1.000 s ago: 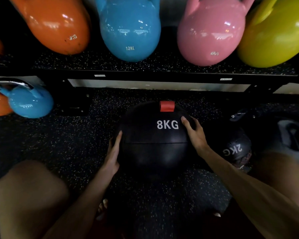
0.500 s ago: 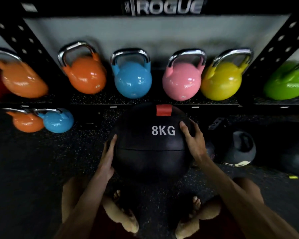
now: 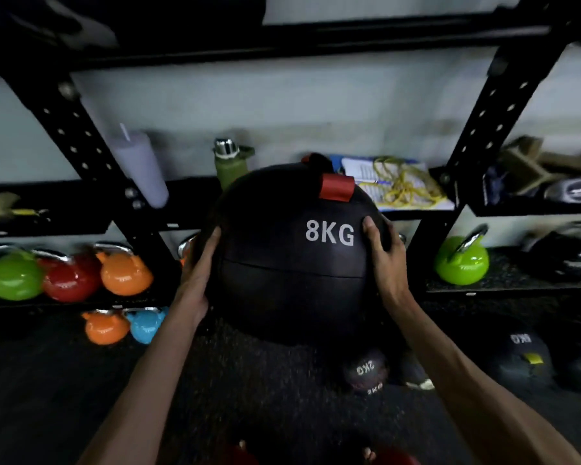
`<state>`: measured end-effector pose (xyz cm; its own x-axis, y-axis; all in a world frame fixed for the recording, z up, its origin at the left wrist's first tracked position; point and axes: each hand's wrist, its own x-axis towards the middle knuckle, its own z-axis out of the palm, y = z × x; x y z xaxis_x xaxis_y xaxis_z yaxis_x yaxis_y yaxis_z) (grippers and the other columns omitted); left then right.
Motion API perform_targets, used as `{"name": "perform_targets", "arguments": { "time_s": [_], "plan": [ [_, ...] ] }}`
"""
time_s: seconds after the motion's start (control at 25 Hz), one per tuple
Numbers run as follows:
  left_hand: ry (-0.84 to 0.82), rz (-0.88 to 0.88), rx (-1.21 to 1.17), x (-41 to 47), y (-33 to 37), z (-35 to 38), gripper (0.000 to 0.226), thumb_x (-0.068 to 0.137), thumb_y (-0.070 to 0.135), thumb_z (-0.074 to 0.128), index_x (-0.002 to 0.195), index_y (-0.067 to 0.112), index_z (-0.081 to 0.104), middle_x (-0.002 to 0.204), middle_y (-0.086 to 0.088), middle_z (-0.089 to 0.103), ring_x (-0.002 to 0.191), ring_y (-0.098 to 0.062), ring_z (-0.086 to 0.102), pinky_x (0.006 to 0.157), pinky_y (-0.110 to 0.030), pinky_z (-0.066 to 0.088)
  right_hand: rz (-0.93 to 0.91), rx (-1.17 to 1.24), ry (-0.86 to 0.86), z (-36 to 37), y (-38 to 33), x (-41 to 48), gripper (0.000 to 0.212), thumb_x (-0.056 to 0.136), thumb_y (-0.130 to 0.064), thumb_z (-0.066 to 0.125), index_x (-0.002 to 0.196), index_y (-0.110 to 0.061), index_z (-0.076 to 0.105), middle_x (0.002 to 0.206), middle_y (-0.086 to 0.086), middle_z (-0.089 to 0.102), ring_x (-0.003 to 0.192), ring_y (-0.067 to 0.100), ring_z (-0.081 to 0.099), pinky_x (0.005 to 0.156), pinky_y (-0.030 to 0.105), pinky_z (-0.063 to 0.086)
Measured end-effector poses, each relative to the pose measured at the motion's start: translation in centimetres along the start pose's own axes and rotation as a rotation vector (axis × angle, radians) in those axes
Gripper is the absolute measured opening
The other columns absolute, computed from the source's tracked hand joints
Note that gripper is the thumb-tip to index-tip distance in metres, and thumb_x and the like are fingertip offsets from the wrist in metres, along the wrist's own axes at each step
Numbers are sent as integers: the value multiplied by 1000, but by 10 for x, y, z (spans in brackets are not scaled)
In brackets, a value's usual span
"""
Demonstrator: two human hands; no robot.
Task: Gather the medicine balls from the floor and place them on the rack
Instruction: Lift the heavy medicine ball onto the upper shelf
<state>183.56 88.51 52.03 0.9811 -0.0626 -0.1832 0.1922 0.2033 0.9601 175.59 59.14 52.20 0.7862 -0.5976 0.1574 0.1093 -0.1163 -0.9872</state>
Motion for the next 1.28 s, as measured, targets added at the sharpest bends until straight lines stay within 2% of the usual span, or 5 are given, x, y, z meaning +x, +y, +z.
{"name": "perform_targets", "arguments": {
  "time_s": [0.2, 0.36, 0.72, 1.16, 1.28],
  "plan": [
    [-78, 188, -25, -14, 99, 53, 76, 70, 70, 77, 136, 39, 57, 130, 8, 67, 120, -15, 64, 98, -35, 51, -214, 92, 51, -29, -100, 37, 67, 83, -68, 62, 129, -19, 62, 125, -3, 69, 119, 12, 63, 107, 44, 48],
    [-120, 378, -70, -38, 163, 110, 53, 86, 55, 68, 131, 30, 61, 123, 6, 71, 116, -14, 66, 97, -33, 52, -387, 155, 79, -63, -176, 65, 62, 86, -61, 61, 129, -16, 63, 124, 1, 70, 118, 16, 64, 106, 45, 49],
    [-185, 555, -83, -38, 289, 217, 48, 88, 59, 63, 131, 41, 55, 118, 17, 71, 109, -4, 68, 83, -25, 55, -620, 234, 156, -112, -321, 141, 45, 95, -42, 61, 127, -12, 64, 113, -4, 72, 103, -1, 67, 89, 18, 51],
    [-297, 571, -68, 71, 346, 286, 57, 77, 68, 71, 128, 44, 59, 119, 9, 72, 110, -17, 69, 91, -39, 55, -671, 230, 236, -104, -345, 252, 53, 91, -49, 60, 135, -21, 61, 127, -4, 68, 118, 6, 62, 103, 27, 50],
    [-324, 548, -7, 107, 357, 298, 70, 70, 78, 69, 130, 43, 60, 121, 10, 71, 112, -15, 68, 90, -37, 56, -676, 193, 247, -97, -340, 285, 51, 96, -41, 57, 141, -18, 56, 134, -1, 63, 120, 2, 59, 101, 18, 48]
  ]
}}
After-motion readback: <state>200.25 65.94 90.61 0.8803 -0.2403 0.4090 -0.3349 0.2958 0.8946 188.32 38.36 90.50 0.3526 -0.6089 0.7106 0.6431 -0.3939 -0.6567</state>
